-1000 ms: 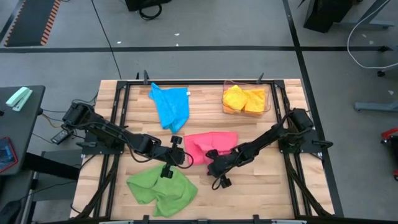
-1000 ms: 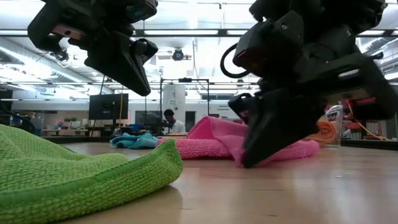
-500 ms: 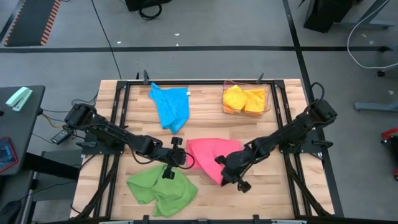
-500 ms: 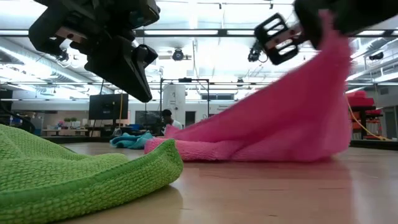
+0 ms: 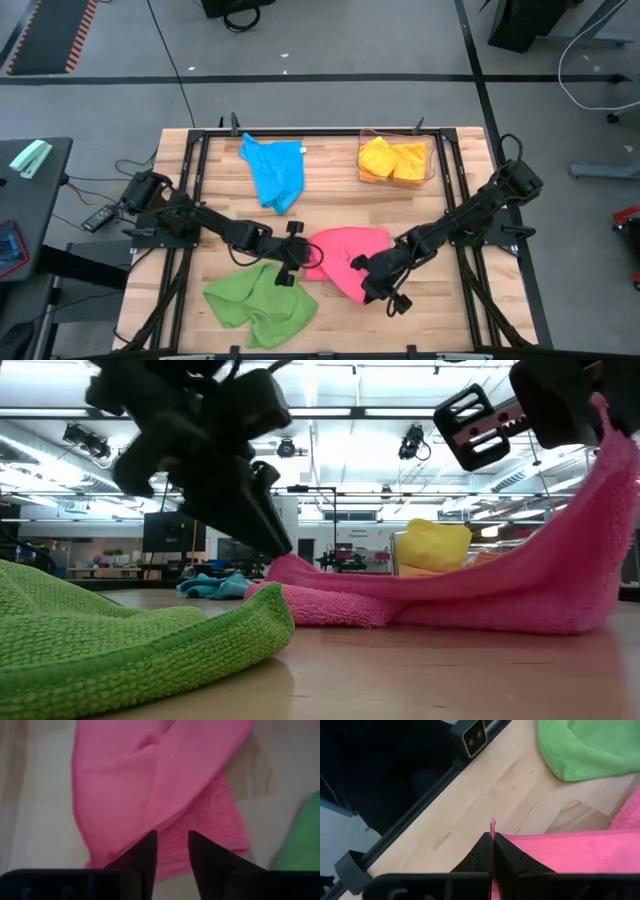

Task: Fold microfiber towels
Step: Fold the pink microfiber cloth

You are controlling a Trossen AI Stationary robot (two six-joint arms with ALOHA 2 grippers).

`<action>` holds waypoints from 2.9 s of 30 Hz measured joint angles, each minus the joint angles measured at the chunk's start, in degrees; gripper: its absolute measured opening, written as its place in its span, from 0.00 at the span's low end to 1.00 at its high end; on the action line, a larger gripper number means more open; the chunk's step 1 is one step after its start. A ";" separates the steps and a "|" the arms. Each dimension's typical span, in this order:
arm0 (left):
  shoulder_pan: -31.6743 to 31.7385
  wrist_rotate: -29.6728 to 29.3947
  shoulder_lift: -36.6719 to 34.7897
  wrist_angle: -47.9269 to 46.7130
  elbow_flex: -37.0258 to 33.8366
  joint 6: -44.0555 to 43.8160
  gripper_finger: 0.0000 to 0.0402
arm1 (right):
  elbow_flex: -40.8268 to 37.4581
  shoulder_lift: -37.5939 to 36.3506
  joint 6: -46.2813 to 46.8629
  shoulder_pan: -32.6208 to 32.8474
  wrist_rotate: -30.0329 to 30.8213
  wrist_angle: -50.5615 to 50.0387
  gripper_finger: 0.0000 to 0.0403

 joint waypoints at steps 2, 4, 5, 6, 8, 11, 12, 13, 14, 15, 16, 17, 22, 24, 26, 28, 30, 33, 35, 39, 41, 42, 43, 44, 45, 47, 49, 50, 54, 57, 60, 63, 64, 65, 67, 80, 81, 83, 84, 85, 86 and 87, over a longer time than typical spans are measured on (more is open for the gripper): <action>0.59 0.02 1.30 2.25 0.05 1.89 0.35 | 0.00 0.00 -0.17 -0.07 0.11 0.18 0.02; 1.35 0.02 2.27 2.24 0.04 4.37 0.39 | 0.00 0.02 -0.21 -0.29 0.15 0.44 0.02; 1.85 0.10 3.03 3.23 0.03 5.62 0.41 | 0.00 0.02 -0.21 -0.39 0.13 0.70 0.02; 2.42 0.14 3.64 3.83 0.03 6.42 0.43 | 0.00 0.02 -0.19 -0.40 0.17 0.75 0.02; 3.51 0.04 4.27 3.72 0.01 8.05 0.45 | -0.02 0.02 -0.14 -0.42 0.16 0.75 0.02; 5.03 0.11 4.91 4.13 0.00 10.37 0.48 | -0.53 0.02 0.12 -0.44 0.16 1.27 0.02; 5.41 0.92 4.91 4.21 -0.01 10.82 0.49 | -0.69 0.02 0.20 -0.44 0.20 1.45 0.02; 5.89 2.77 4.91 4.24 -0.01 11.70 0.49 | -0.81 0.04 0.38 -0.44 0.24 1.64 0.02; 6.44 4.86 4.89 3.75 0.01 12.67 0.49 | -0.85 0.04 0.66 -0.44 0.22 1.58 0.02; 7.03 6.65 4.89 2.94 0.01 13.05 0.48 | -0.87 0.04 1.02 -0.44 0.25 1.59 0.02; 7.67 8.44 4.90 2.38 -0.01 13.08 0.47 | -0.87 0.04 1.34 -0.44 0.39 1.58 0.02; 8.29 9.87 4.89 1.97 -0.01 13.08 0.46 | -0.87 0.04 1.41 -0.44 0.53 1.63 0.02; 10.21 11.80 4.89 1.74 -0.01 13.08 0.37 | -0.87 0.04 1.50 -0.44 0.75 1.81 0.02; 10.26 12.03 4.89 1.55 -0.01 13.10 0.32 | -0.87 0.04 1.52 -0.44 1.65 1.73 0.02; 10.20 12.12 4.89 0.86 -0.01 13.69 0.28 | -0.87 0.04 1.53 -0.44 1.92 1.62 0.02; 10.05 12.18 4.89 -0.21 -0.01 14.62 0.22 | -0.87 0.04 1.62 -0.44 1.92 1.23 0.02; 9.75 12.13 4.89 -1.04 0.17 14.66 0.15 | -0.87 0.04 2.00 -0.44 2.48 1.29 0.02; 9.22 12.09 4.89 -3.88 1.74 14.64 0.04 | -0.87 0.04 2.41 -0.44 4.73 1.08 0.02; 9.15 12.10 4.89 -7.04 3.65 14.60 0.03 | -0.87 -0.04 2.88 -0.76 5.97 0.33 0.02; 8.98 12.09 4.87 -16.67 9.04 13.83 0.07 | -0.92 -2.23 5.86 -2.16 6.19 -2.94 0.02; 8.55 12.06 4.86 -22.12 12.14 13.46 0.07 | -0.92 -4.21 7.20 -2.69 6.37 -5.83 0.02; 8.20 12.02 4.87 -24.64 13.71 13.21 0.06 | -0.92 -5.40 7.34 -2.75 6.47 -7.25 0.02; 7.80 12.04 4.85 -26.92 15.28 13.08 0.05 | -0.92 -6.68 7.35 -2.70 6.76 -8.44 0.02; 7.40 12.09 4.85 -28.86 16.88 13.06 0.03 | -0.92 -8.07 7.30 -2.62 7.46 -9.50 0.02; 6.97 12.09 4.85 -30.52 18.36 13.06 0.02 | -0.92 -9.56 7.11 -2.53 8.10 -10.52 0.02; 6.14 12.20 4.85 -33.59 21.29 12.92 0.02 | -0.92 -12.52 6.87 -2.54 8.75 -12.43 0.02; 5.36 12.17 4.85 -35.89 24.28 11.94 0.04 | -0.92 -15.43 6.83 -2.58 8.81 -14.37 0.02; 4.93 12.16 4.84 -37.21 25.89 11.58 0.05 | -0.92 -16.81 6.92 -2.58 8.88 -15.22 0.02; 3.13 12.09 4.82 -44.78 32.23 10.94 0.07 | -0.92 -21.57 6.16 -2.54 8.76 -20.77 0.02; 2.08 12.14 4.78 -49.83 36.46 8.53 0.04 | -0.92 -23.76 4.68 -2.56 8.79 -25.62 0.02; 1.13 12.12 4.78 -50.70 38.75 5.38 0.02 | -0.92 -24.70 5.93 -2.50 8.59 -27.38 0.02; -0.14 12.06 4.85 -50.08 38.98 3.25 0.04 | -0.92 -24.01 7.75 -1.69 7.62 -28.30 0.02; -0.64 12.05 5.04 -50.10 38.96 2.38 0.06 | -0.92 -23.45 7.79 -1.16 7.56 -28.47 0.02; -1.18 12.09 5.22 -50.12 38.96 1.70 0.07 | -0.92 -22.78 7.67 -0.40 7.41 -28.77 0.02; -2.27 12.16 5.65 -50.02 38.96 -0.36 0.08 | -0.92 -21.36 7.66 1.04 6.50 -29.28 0.02; -8.28 13.71 9.94 -36.47 34.48 -5.26 0.07 | -0.87 -8.06 17.45 10.21 4.83 -18.89 0.02; -8.38 13.69 10.08 -35.95 34.48 -5.29 0.08 | -0.85 -7.40 17.75 10.79 4.70 -18.46 0.02; -8.47 13.70 10.24 -36.11 34.48 -4.78 0.08 | -0.91 -6.79 19.13 11.21 4.80 -19.34 0.02; -8.47 13.62 10.42 -35.97 34.52 -4.66 0.07 | -0.91 -6.75 19.46 11.07 5.17 -19.14 0.02; -8.33 13.61 10.54 -36.15 34.52 -4.65 0.06 | -0.85 -6.97 20.18 11.06 6.20 -19.74 0.02; -8.07 13.65 10.57 -36.85 34.52 -4.60 0.05 | -0.86 -7.19 21.16 10.91 7.05 -20.60 0.02; -7.81 13.77 10.57 -37.43 34.52 -4.72 0.04 | -0.87 -7.48 21.82 10.62 8.07 -20.99 0.02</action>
